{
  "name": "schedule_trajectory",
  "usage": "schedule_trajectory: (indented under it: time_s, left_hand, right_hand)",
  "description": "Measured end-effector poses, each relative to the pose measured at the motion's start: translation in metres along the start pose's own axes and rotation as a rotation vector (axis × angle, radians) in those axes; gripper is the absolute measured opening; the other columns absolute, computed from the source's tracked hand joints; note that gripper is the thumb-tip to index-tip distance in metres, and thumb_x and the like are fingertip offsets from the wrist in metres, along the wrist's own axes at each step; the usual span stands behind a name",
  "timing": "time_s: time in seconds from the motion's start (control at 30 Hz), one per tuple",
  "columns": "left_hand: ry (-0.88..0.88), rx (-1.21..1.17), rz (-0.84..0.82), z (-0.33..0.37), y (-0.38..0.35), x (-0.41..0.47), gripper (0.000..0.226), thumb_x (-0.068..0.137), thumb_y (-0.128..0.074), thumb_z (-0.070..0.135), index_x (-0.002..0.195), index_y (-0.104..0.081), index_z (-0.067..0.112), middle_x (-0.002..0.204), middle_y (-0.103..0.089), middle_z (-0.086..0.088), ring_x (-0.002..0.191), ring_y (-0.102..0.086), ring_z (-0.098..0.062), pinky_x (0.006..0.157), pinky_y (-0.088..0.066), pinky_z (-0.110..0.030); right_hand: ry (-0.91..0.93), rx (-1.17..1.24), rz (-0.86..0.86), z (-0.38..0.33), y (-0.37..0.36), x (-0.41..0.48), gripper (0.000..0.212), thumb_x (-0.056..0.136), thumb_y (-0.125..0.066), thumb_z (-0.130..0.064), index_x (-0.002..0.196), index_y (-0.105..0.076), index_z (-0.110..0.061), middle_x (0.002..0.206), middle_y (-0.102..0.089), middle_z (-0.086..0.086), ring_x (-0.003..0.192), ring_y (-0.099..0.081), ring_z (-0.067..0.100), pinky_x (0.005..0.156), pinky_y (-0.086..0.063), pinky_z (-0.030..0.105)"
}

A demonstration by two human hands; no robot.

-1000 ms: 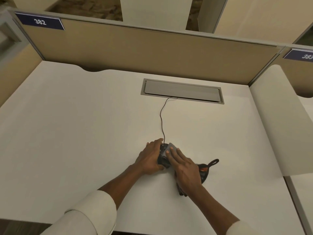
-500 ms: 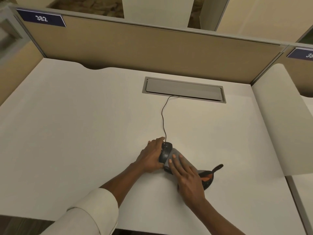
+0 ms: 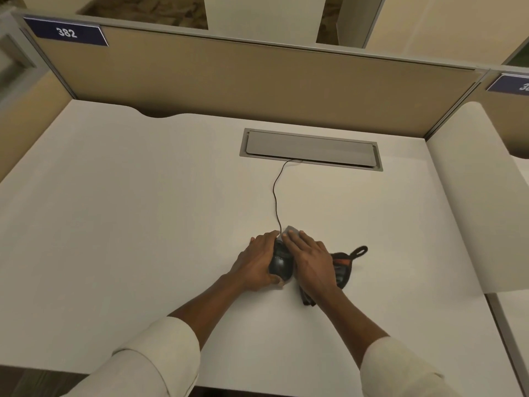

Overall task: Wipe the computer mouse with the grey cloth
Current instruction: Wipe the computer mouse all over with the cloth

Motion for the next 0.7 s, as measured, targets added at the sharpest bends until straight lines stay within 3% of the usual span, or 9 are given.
schedule_trajectory:
  time_s: [0.13, 0.23, 0.37, 0.53, 0.7]
  left_hand:
    - [0.0, -0.007, -0.006, 0.0, 0.0, 0.0, 0.12, 0.073, -0.091, 0.049, 0.164, -0.018, 0.021, 0.161, -0.04, 0.0, 0.145, -0.042, -0.025, 0.111, -0.05, -0.048]
    - [0.007, -0.005, -0.015, -0.001, 0.0, 0.001, 0.123, 0.073, -0.091, 0.049, 0.165, -0.015, 0.02, 0.162, -0.038, 0.0, 0.147, -0.039, -0.025, 0.111, -0.049, -0.048]
    - [0.004, -0.009, -0.01, -0.001, 0.0, 0.001, 0.121, 0.075, -0.089, 0.05, 0.166, -0.014, 0.021, 0.162, -0.037, 0.002, 0.148, -0.037, -0.024, 0.111, -0.048, -0.047]
    - [-0.004, 0.01, -0.018, -0.002, -0.001, 0.001, 0.119, 0.076, -0.088, 0.04, 0.166, -0.013, 0.02, 0.161, -0.036, 0.0, 0.147, -0.037, -0.025, 0.11, -0.049, -0.049]
    - [-0.001, 0.009, -0.024, -0.002, -0.003, 0.001, 0.12, 0.077, -0.089, 0.045, 0.167, -0.012, 0.02, 0.162, -0.035, 0.0, 0.148, -0.036, -0.025, 0.112, -0.048, -0.05]
  right_hand:
    - [-0.035, 0.049, 0.0, -0.002, -0.005, -0.01, 0.061, 0.092, -0.054, -0.014, 0.152, -0.052, -0.015, 0.157, -0.055, 0.004, 0.143, -0.051, 0.034, 0.101, -0.051, 0.046]
    - [-0.095, 0.088, 0.036, -0.009, -0.009, -0.038, 0.071, 0.084, -0.057, 0.0, 0.154, -0.05, -0.012, 0.157, -0.054, 0.007, 0.144, -0.05, 0.035, 0.106, -0.05, 0.048]
    - [-0.183, 0.116, 0.093, -0.024, -0.014, -0.075, 0.083, 0.066, -0.071, 0.016, 0.145, -0.06, -0.007, 0.149, -0.061, 0.011, 0.129, -0.064, 0.037, 0.095, -0.057, 0.048]
    - [-0.181, 0.091, 0.096, -0.038, -0.029, -0.108, 0.091, 0.053, -0.077, 0.016, 0.141, -0.064, -0.004, 0.147, -0.063, 0.013, 0.116, -0.07, 0.039, 0.086, -0.061, 0.05]
    - [-0.247, 0.138, 0.157, -0.029, -0.02, -0.091, 0.084, 0.059, -0.078, 0.02, 0.139, -0.064, 0.0, 0.143, -0.066, 0.014, 0.106, -0.071, 0.038, 0.079, -0.064, 0.044]
Point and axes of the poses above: each hand's wrist, its own x-axis towards the middle knuckle, its own y-axis out of the back of the hand, z = x × y, the point moved 7 cm from there along x, towards the middle knuckle
